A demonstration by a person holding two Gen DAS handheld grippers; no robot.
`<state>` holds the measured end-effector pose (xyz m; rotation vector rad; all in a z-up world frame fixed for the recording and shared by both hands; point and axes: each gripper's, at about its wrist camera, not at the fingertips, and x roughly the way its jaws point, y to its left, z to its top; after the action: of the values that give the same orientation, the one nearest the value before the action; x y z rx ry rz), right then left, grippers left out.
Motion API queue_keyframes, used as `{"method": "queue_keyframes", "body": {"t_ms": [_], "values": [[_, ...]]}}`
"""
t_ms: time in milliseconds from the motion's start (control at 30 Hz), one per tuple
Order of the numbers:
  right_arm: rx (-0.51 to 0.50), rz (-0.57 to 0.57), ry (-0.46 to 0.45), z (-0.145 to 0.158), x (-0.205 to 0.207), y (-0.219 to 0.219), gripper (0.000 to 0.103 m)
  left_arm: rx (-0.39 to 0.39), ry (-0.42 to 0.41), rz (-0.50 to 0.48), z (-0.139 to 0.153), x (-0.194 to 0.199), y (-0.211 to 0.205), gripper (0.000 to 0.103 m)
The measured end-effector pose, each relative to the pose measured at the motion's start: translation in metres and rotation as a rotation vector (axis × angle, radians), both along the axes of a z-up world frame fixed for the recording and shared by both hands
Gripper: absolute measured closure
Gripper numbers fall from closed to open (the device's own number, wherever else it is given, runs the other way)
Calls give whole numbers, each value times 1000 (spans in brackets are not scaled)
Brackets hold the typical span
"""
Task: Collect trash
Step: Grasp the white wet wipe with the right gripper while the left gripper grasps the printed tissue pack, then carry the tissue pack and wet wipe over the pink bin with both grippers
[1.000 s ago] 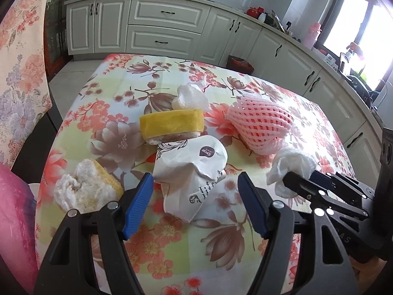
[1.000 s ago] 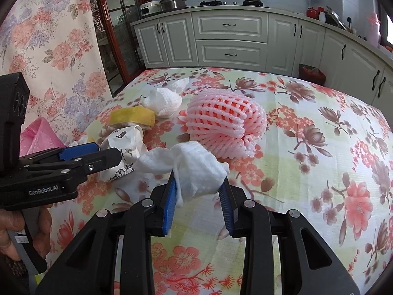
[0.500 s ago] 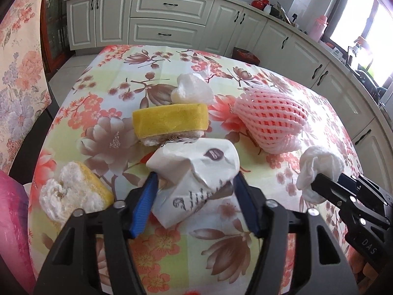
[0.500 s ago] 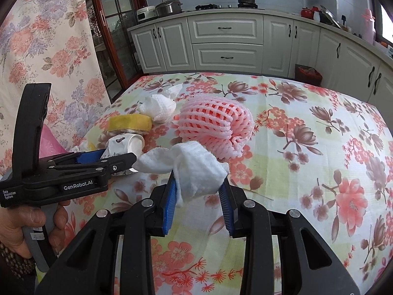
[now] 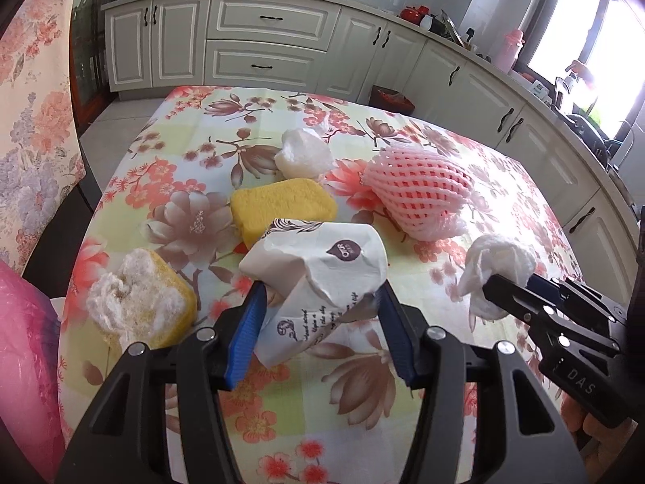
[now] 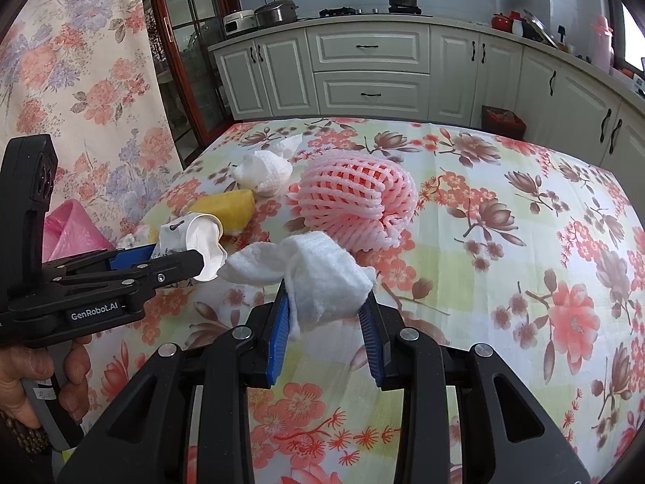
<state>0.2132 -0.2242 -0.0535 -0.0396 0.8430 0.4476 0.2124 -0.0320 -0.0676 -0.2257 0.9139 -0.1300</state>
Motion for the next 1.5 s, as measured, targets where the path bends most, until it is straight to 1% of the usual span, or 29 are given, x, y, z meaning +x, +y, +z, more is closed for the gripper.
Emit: {"method": "queue_keyframes", "body": {"t_ms": [333,800,1067,1267,1500], "values": [[-1,-2,-15,8,-16,3,71,-11,-38,5,19,-27,5,49],[-10,6,-72,34,-42,14,71,-12,-121,37,54,-67,23,49],[-18,23,-102,47,-53,30,71,5,-168,81,73,-91,46,49],[-21,41,-121,56,-62,43,71,1,-197,118,86,-111,67,49],[-22,70,-139,66,-69,61,71,-7,-220,169,94,-135,95,49]]}}
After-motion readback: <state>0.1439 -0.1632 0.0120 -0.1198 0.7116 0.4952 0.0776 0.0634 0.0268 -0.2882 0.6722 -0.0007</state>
